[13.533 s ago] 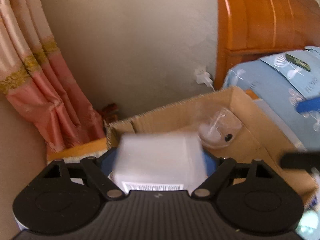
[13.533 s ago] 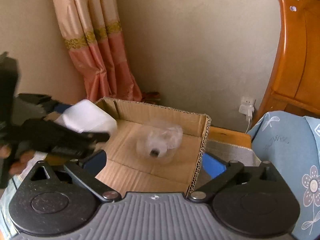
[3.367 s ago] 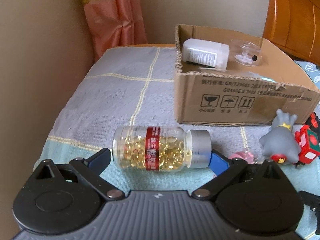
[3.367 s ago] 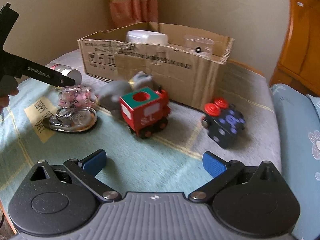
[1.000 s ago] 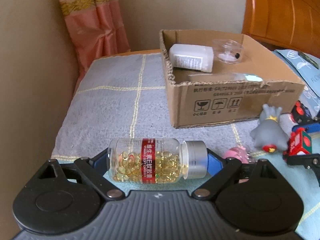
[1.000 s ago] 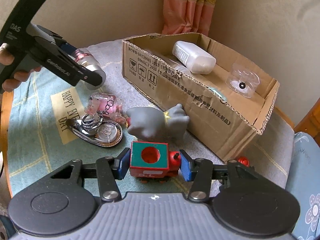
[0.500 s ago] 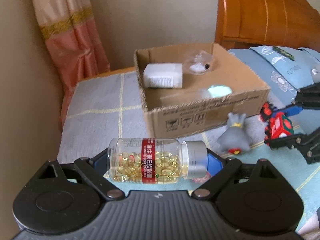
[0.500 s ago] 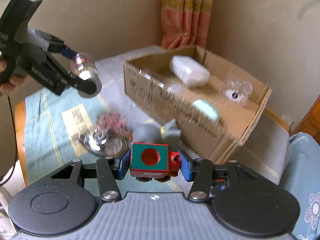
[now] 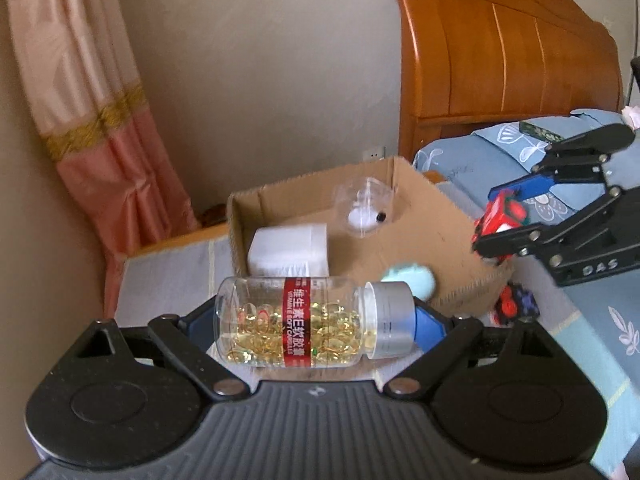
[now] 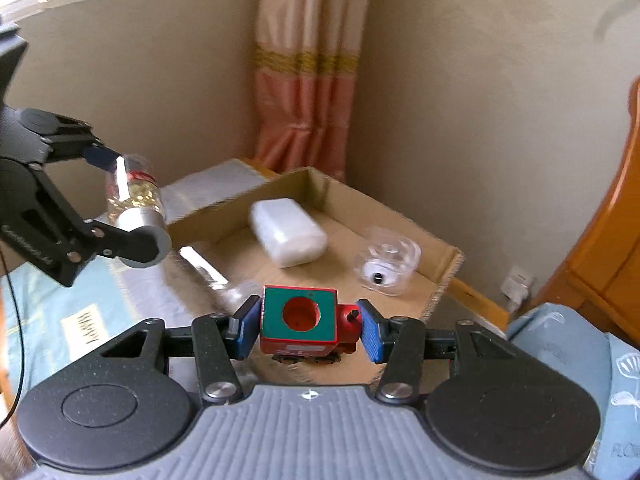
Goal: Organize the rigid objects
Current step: 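Lower the capsule bottle and red train into the cardboard box and open both grippers, then move both grippers back toward the remaining items on the bed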
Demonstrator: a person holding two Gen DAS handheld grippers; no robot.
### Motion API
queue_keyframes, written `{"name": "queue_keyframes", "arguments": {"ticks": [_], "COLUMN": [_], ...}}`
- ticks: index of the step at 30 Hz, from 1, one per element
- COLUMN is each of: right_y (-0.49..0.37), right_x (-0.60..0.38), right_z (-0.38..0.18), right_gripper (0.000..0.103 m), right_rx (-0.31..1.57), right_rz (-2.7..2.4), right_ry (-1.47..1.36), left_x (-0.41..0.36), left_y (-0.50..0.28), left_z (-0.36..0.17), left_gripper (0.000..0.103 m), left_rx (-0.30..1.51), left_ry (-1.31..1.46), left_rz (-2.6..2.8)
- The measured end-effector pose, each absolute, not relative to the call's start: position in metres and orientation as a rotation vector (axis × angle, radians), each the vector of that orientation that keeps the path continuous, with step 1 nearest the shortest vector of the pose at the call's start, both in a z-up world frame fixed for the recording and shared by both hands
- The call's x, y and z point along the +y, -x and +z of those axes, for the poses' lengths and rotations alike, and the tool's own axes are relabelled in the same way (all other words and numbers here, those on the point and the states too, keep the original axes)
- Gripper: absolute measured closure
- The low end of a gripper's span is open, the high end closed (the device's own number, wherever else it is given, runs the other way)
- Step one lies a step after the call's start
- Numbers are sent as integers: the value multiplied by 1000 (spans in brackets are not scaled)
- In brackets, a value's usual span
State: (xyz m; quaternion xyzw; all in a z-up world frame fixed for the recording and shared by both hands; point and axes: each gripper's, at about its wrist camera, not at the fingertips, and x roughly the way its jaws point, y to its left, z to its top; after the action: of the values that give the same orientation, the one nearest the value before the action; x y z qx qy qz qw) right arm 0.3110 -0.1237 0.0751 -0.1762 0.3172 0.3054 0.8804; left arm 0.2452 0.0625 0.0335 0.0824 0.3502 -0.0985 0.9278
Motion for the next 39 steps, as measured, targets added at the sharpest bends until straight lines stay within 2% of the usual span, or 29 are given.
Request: {"name": "queue_keyframes", "arguments": {"ticks": [3,5,7,11,18,20,25,37,39], "right_y": [-315,-312,-306,-296,-283,-280,-276,-256,-251], "right_x": [-129,-135,-141,-150,-164,-167,-174,-171,-170], "right_z": [72,70,67,61,55,55,57,55,53], "right_gripper": [35,21,15,9,6,0,0,0,0], "right_rx": [666,663,668,686,707,704,705,737,742], "right_rz": [629,615,618,605,574,565,540,488,487], "right_ry": [348,338,312,286,243,228,205,176,172], "left_x": [54,48,40,22,-12,-17,-18,1,6], "left_y": [-262,-273,-284,-305,-339,-346,-351,-310,-298], "left_z": [36,37,37,34,21,17,17,45,49], "left_gripper": [10,10,10,10,10,10,9,7,2], "left_rx": [722,728,732,753,803,809,797,769,757], "left_ry": [-170,-166,-174,-184,-176,-181,-166,-189,-188], "left_rz": [-214,-221,-230,-255,-294,-291,-255,-206,-193]}}
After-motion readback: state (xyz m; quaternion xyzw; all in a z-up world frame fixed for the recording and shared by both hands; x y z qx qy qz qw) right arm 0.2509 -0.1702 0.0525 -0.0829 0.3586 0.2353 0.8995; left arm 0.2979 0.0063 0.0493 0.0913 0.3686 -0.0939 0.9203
